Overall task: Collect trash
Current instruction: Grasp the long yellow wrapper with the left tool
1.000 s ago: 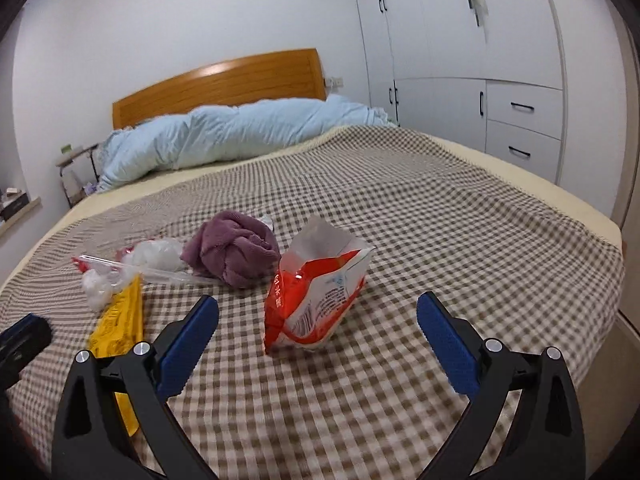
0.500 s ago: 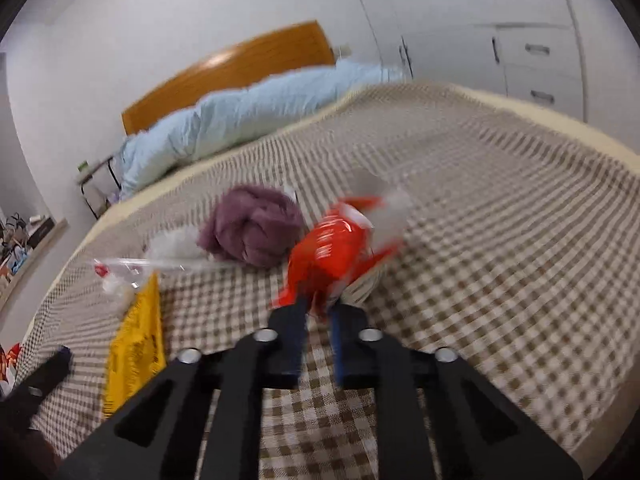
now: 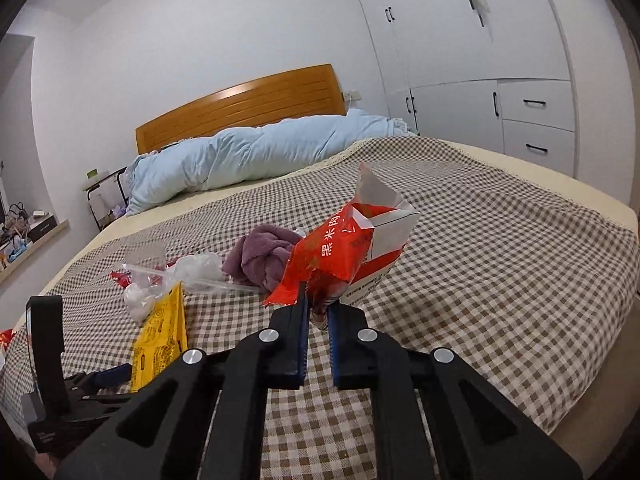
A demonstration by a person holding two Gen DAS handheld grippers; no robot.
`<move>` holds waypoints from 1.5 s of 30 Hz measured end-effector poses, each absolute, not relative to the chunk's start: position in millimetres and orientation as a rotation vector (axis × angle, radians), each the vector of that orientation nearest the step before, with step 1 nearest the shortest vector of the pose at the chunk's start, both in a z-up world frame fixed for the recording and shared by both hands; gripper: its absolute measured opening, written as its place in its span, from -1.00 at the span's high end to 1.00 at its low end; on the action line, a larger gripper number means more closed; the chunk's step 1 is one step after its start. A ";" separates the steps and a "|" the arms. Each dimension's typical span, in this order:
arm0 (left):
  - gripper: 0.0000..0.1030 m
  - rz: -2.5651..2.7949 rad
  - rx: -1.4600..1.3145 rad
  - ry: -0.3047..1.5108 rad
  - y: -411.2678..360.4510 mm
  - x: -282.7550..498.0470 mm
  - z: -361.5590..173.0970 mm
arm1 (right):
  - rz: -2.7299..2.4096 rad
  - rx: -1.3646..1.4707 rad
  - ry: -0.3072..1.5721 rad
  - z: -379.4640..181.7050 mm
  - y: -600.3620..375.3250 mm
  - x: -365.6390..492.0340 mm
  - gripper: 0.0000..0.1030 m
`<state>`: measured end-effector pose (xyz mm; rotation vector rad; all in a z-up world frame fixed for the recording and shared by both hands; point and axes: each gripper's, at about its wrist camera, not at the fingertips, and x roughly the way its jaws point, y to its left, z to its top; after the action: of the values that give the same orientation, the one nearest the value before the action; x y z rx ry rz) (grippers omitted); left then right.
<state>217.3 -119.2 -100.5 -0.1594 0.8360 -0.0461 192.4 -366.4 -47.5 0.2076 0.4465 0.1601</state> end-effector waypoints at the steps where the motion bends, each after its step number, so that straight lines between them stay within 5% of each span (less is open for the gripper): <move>1: -0.89 -0.047 -0.161 0.843 -119.3 218.3 -101.2 | 0.161 0.210 0.449 -48.0 -366.7 191.3 0.83; 16: -0.85 -0.081 -0.179 0.856 -110.7 216.9 -99.6 | 0.173 0.246 0.465 -49.3 -366.0 188.2 0.83; 29: 0.06 -0.186 -0.294 0.790 -104.0 188.7 -84.9 | 0.195 0.207 0.458 -46.4 -358.7 184.3 0.83; 31: 0.36 -0.184 -0.284 0.758 -104.2 183.3 -78.2 | 0.196 0.194 0.452 -45.6 -357.1 182.5 0.83; 45: 0.66 -0.208 -0.234 0.665 -107.4 168.7 -53.2 | 0.212 0.147 0.437 -44.8 -349.4 176.6 0.83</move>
<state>168.7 -107.4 -53.2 -0.2341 0.6646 -0.2078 176.6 -349.4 -44.9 0.1475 0.4370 0.2117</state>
